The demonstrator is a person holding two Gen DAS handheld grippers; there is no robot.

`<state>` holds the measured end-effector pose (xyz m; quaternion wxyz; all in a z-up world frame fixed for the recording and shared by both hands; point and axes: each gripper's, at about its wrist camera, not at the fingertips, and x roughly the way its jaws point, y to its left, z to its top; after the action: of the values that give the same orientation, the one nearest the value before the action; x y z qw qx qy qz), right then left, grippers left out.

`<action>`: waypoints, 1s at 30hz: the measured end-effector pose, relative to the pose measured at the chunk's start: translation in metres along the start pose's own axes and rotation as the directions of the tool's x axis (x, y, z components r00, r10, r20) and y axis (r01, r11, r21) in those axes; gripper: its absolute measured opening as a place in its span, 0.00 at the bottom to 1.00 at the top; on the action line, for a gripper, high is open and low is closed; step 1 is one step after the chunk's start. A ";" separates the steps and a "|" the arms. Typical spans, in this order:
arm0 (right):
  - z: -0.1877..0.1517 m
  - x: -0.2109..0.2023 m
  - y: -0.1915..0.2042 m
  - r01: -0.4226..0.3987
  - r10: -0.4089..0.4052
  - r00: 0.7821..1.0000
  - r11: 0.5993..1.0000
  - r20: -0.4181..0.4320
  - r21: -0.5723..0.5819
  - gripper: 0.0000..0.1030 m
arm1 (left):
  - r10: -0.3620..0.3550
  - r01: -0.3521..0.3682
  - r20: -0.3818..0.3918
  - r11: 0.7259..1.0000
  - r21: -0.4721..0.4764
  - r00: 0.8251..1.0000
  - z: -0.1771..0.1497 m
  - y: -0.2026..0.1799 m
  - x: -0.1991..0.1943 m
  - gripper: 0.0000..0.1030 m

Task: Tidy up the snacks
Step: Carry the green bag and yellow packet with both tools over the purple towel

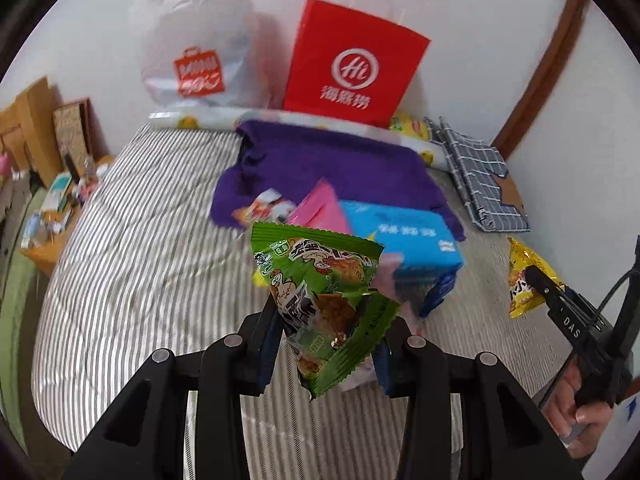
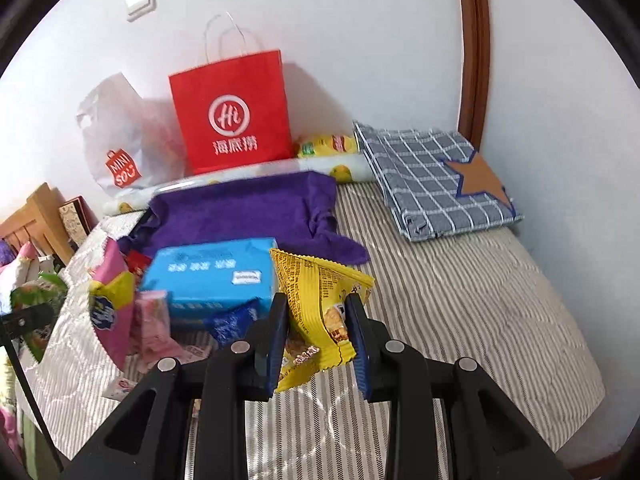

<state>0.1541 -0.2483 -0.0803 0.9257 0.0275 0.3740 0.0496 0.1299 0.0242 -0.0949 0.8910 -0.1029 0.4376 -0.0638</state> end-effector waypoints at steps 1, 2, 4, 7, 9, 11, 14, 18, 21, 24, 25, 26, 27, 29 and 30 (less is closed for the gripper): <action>0.003 -0.003 0.002 -0.003 0.003 1.000 1.000 0.007 -0.006 0.27 | -0.009 0.009 0.002 1.000 0.006 1.000 0.003 -0.004 0.000 0.38; 0.005 -0.004 0.004 -0.006 0.006 1.000 1.000 0.012 -0.009 0.27 | -0.021 0.021 0.007 1.000 0.014 1.000 0.008 -0.009 -0.001 0.38; 0.012 -0.007 0.008 -0.020 0.020 1.000 1.000 0.022 -0.013 0.27 | -0.030 0.029 0.014 0.999 0.032 0.999 0.016 -0.019 -0.001 0.38; 0.022 -0.008 0.013 -0.030 0.030 0.999 0.999 0.031 -0.018 0.27 | -0.041 0.040 0.021 0.998 0.054 0.999 0.030 -0.032 0.001 0.38; 0.031 -0.008 0.018 -0.044 0.045 0.998 0.999 0.040 -0.021 0.27 | -0.055 0.053 0.024 0.996 0.068 0.998 0.041 -0.039 0.002 0.38; 0.042 -0.007 0.022 -0.052 0.054 0.997 0.998 0.049 -0.029 0.27 | -0.059 0.057 0.026 0.995 0.079 0.998 0.051 -0.044 0.004 0.38; 0.057 -0.005 0.029 -0.056 0.059 0.996 0.997 0.065 -0.046 0.27 | -0.076 0.072 0.033 0.993 0.090 0.997 0.068 -0.051 0.007 0.38; 0.079 0.001 0.036 -0.068 0.074 0.993 0.995 0.089 -0.067 0.27 | -0.073 0.068 0.047 0.992 0.108 0.996 0.090 -0.058 0.011 0.38; 0.094 0.009 0.041 -0.076 0.084 0.991 0.994 0.102 -0.080 0.27 | -0.080 0.074 0.052 0.991 0.113 0.995 0.105 -0.059 0.016 0.38; 0.105 0.019 0.044 -0.080 0.090 0.990 0.993 0.104 -0.092 0.27 | -0.076 0.069 0.063 0.991 0.114 0.995 0.119 -0.056 0.022 0.38; 0.109 0.024 0.046 -0.080 0.091 0.990 0.992 0.104 -0.098 0.27 | -0.074 0.066 0.067 0.991 0.113 0.995 0.124 -0.054 0.025 0.38; 0.112 0.028 0.047 -0.079 0.089 0.991 0.992 0.102 -0.104 0.27 | -0.073 0.065 0.070 0.992 0.113 0.995 0.128 -0.052 0.027 0.38; 0.116 0.034 0.049 -0.076 0.086 0.991 0.991 0.100 -0.106 0.27 | -0.072 0.064 0.072 0.992 0.109 0.995 0.133 -0.049 0.032 0.38; 0.121 0.042 0.050 -0.079 0.089 0.991 0.991 0.098 -0.107 0.27 | -0.074 0.067 0.072 0.993 0.098 0.995 0.140 -0.043 0.039 0.38; 0.123 0.047 0.050 -0.081 0.091 0.991 0.991 0.096 -0.105 0.27 | -0.075 0.068 0.074 0.993 0.094 0.994 0.144 -0.040 0.043 0.38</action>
<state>0.2697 -0.1946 -0.0194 0.9406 -0.0008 0.3223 0.1070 0.2693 -0.0057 -0.0330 0.9081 -0.0799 0.3956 -0.1116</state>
